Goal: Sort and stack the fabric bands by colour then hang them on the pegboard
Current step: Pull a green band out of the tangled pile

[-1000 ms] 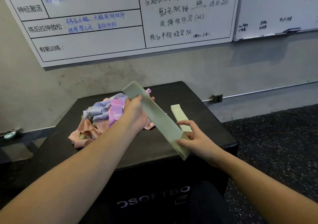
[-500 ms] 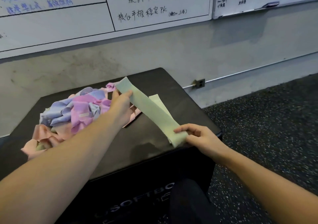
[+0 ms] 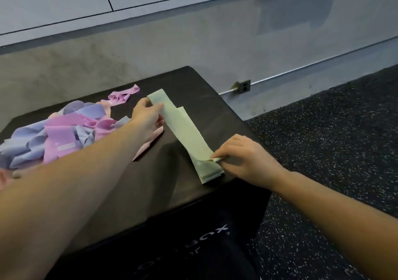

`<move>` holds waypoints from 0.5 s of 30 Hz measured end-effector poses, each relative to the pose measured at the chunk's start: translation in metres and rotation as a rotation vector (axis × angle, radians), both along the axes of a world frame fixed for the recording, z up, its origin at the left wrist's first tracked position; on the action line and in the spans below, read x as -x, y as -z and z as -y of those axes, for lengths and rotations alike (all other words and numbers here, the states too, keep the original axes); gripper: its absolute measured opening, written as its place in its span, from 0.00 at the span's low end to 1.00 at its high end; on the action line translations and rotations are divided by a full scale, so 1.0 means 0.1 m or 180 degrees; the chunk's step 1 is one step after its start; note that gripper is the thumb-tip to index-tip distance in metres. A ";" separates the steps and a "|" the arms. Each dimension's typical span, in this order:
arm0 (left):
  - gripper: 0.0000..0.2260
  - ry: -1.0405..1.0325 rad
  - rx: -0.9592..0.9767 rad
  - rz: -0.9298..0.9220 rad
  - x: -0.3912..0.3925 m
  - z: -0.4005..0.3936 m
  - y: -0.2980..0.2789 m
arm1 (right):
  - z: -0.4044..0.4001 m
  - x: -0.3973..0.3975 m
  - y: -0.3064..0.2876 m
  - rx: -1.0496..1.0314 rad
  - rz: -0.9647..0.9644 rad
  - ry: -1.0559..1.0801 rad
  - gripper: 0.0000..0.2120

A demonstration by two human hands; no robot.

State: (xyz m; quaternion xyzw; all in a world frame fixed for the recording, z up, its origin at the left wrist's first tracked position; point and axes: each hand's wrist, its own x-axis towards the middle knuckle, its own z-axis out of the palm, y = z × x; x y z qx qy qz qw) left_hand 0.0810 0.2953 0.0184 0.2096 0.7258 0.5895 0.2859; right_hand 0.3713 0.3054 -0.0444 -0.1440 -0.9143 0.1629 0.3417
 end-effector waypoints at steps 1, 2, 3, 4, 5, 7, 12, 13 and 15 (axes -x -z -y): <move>0.12 0.0034 0.0054 0.0030 0.01 -0.05 0.02 | -0.02 0.04 0.01 -0.0114 0.0031 -0.0038 0.09; 0.12 0.0089 0.0105 0.0051 0.03 -0.11 0.06 | -0.05 0.07 0.03 -0.0274 0.0048 -0.0069 0.09; 0.11 0.0142 0.0153 0.0051 0.05 -0.16 0.10 | -0.07 0.10 0.05 -0.0428 0.0108 -0.0104 0.08; 0.11 0.0183 0.0187 0.0060 0.07 -0.21 0.15 | -0.11 0.13 0.09 -0.0554 0.0182 -0.0173 0.07; 0.10 0.0215 0.0224 0.0077 0.08 -0.25 0.19 | -0.14 0.16 0.13 -0.0608 0.0291 -0.0255 0.07; 0.08 0.0243 0.0286 0.0076 0.11 -0.32 0.28 | -0.18 0.23 0.21 -0.0542 0.0525 -0.0414 0.08; 0.09 0.0181 0.0199 -0.0270 0.23 -0.51 0.52 | -0.21 0.28 0.35 -0.0050 0.0651 -0.0456 0.14; 0.09 0.0216 0.0197 -0.0308 0.24 -0.54 0.56 | -0.21 0.27 0.36 -0.0073 0.0650 -0.0476 0.13; 0.10 0.0264 0.0240 -0.0293 0.27 -0.60 0.63 | -0.21 0.28 0.37 -0.0163 0.0614 -0.0510 0.09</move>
